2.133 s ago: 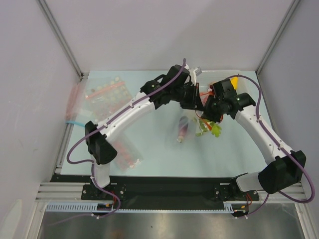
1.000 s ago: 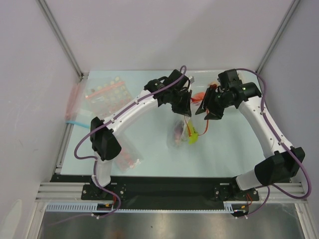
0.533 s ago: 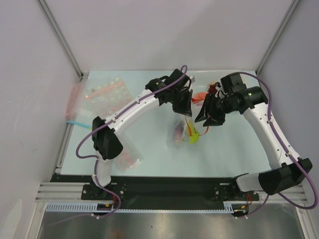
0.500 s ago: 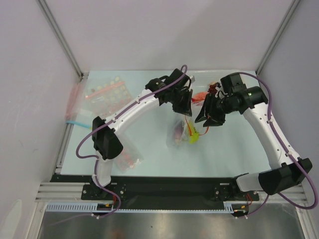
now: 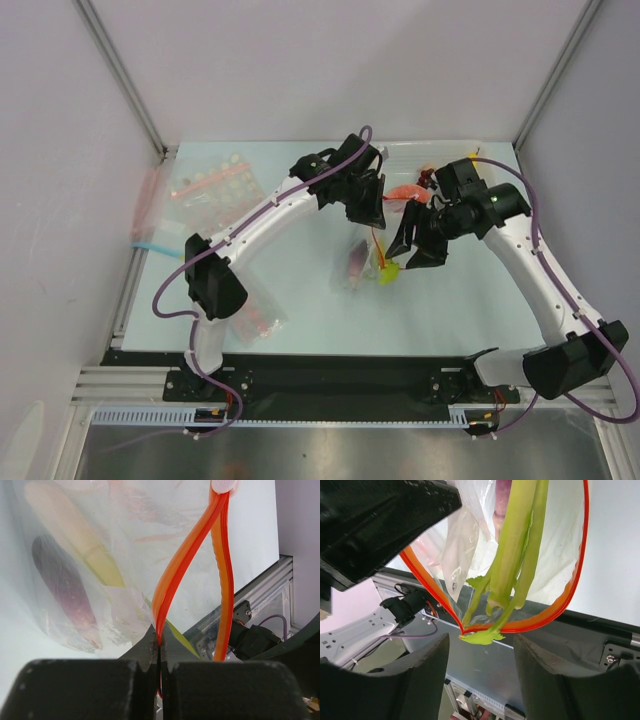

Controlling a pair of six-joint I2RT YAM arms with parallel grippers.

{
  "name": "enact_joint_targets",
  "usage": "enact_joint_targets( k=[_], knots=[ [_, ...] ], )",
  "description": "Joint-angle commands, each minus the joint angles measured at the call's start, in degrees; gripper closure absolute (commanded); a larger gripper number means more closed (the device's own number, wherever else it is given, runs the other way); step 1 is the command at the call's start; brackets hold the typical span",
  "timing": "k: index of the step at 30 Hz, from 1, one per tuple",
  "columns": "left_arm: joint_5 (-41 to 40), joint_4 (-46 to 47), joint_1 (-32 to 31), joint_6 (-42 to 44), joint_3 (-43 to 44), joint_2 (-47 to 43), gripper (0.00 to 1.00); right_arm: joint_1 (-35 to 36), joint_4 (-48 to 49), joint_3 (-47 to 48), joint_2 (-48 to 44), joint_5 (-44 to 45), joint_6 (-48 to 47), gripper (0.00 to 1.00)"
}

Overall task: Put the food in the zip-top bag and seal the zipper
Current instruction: Place the fake vegetable in the zipper food storage bag.

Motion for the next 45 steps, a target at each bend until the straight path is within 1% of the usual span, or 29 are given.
enact_joint_targets(
  k=[1,5,10,11,12,14,17,18,20,21,23,34,40,45],
  knots=[
    [-0.82,0.86,0.45,-1.38,2.59,-0.17,1.00,0.69,1.74,-2.21,-2.70,-0.47,1.69,0.39],
    [-0.99,0.42,0.45,-1.55,2.59,-0.43,1.00,0.78,3.85,-5.11,-3.41,-1.70,2.74,0.42],
    [-1.17,0.16,0.45,-1.64,2.50,-0.52,1.00,1.22,5.52,-5.91,-3.23,-2.23,3.36,0.48],
    [-1.08,0.15,0.45,-1.64,2.59,-0.52,1.00,1.14,5.78,-6.00,-3.32,-2.40,3.44,0.51],
    [-1.26,0.15,0.45,-1.73,2.59,-0.61,1.00,1.22,6.13,-6.09,-3.32,-2.40,3.45,0.59],
    [-1.26,0.07,0.45,-1.73,2.59,-0.61,1.00,1.14,6.31,-6.27,-3.41,-2.40,3.53,0.64],
    [-1.26,-0.11,0.45,-1.64,2.50,-0.69,1.00,1.14,6.93,-6.44,-3.41,-2.32,3.80,0.76],
    [-1.35,-0.20,0.45,-1.64,2.41,-0.70,1.00,1.05,7.02,-6.36,-3.50,-2.40,3.88,0.85],
    [-1.26,-0.28,0.45,-1.47,2.41,-0.78,1.00,0.70,7.54,-6.18,-3.67,-3.28,4.50,0.90],
    [-1.35,-0.37,0.45,-1.38,2.32,-0.87,1.00,0.43,7.89,-6.00,-3.76,-3.46,4.76,0.95],
    [-1.70,-0.55,0.45,-0.85,2.15,-1.13,1.00,-0.18,8.25,-5.91,-3.76,-4.42,5.03,1.00],
    [-1.96,0.42,0.10,0.47,-1.72,-3.33,1.00,-3.87,14.66,-7.23,-3.15,-7.49,9.33,1.00],
    [-1.52,0.15,-0.08,0.03,-2.16,-3.68,1.00,-3.61,17.21,-6.88,-1.21,-6.45,11.09,1.00],
    [-0.21,-0.63,-0.08,-1.11,0.29,-3.07,1.00,-1.42,19.84,-7.85,0.72,-4.17,10.83,1.00]
  ],
)
